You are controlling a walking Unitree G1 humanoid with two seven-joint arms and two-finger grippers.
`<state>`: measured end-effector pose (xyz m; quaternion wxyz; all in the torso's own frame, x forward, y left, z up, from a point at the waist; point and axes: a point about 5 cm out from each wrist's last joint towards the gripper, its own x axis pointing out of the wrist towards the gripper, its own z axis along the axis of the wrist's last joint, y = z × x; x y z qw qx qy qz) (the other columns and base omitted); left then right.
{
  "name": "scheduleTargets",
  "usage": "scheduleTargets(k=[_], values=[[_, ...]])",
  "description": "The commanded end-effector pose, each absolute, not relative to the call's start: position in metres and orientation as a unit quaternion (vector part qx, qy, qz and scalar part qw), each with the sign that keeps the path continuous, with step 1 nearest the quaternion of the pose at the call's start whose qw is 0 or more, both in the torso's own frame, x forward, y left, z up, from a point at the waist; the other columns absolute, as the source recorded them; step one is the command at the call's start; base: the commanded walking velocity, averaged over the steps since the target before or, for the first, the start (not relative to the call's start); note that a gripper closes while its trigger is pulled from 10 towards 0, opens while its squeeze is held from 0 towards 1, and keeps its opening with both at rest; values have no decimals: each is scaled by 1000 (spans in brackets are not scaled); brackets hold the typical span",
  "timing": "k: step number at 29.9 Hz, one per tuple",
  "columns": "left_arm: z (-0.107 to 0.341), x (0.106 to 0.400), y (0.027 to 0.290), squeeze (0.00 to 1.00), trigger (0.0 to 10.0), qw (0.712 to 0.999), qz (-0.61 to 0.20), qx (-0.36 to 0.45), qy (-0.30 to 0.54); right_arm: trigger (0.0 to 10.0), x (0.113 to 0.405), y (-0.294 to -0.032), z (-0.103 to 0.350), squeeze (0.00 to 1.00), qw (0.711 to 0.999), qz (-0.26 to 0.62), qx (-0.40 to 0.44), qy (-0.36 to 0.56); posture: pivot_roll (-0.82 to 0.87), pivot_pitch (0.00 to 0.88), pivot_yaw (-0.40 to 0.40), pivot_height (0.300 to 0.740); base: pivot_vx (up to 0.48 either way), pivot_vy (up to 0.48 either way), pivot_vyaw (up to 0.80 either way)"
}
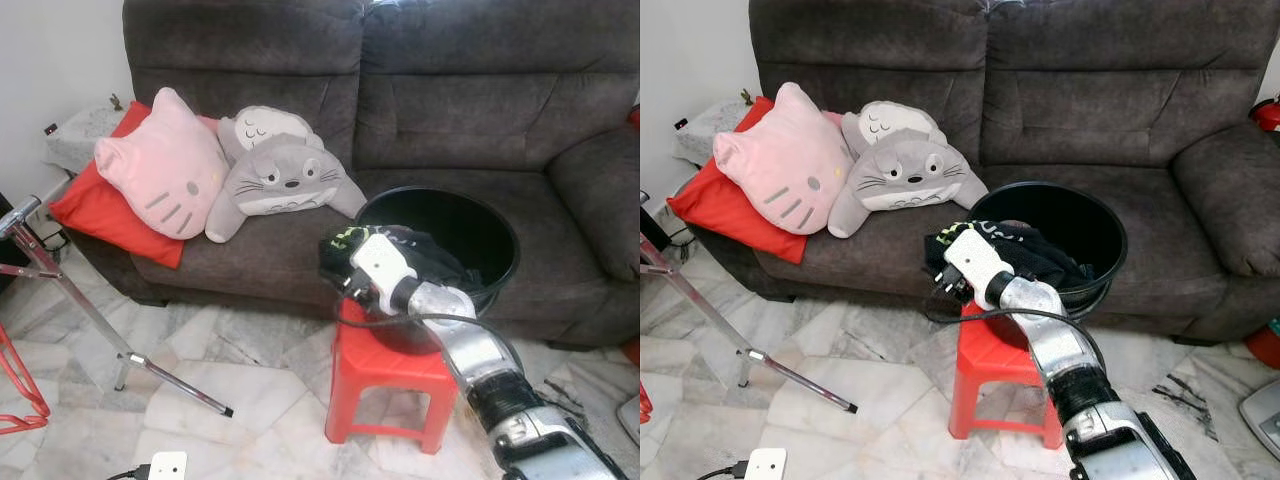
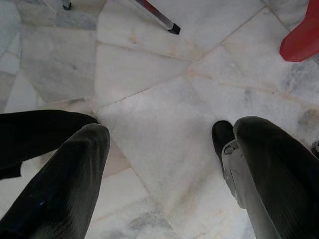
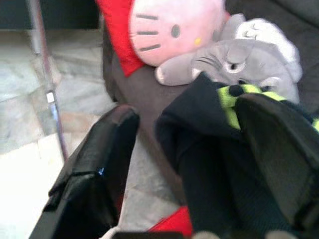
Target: Hang hanger
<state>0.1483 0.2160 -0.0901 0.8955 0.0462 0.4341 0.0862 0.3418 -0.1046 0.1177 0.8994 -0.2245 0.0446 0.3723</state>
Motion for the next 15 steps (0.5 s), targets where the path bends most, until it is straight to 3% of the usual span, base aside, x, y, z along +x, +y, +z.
scheduleTargets(k=[1,13,14,15], values=[[-92,144,217,0,10000,890,81,52,446,10000,340,-102,122,1000,898,381,-217,42,-217,0,71,740,0,0,0],[-92,144,219,0,10000,891,86,53,443,10000,335,-113,140,1000,916,340,-214,0,-218,0,65,740,0,0,0],[-92,143,220,0,10000,890,87,56,444,10000,316,-138,153,173,960,215,-168,-60,-230,0,68,740,0,0,0],[-92,143,220,0,10000,890,87,57,444,10000,306,-150,155,0,972,166,-149,-75,-236,0,66,740,0,0,0]])
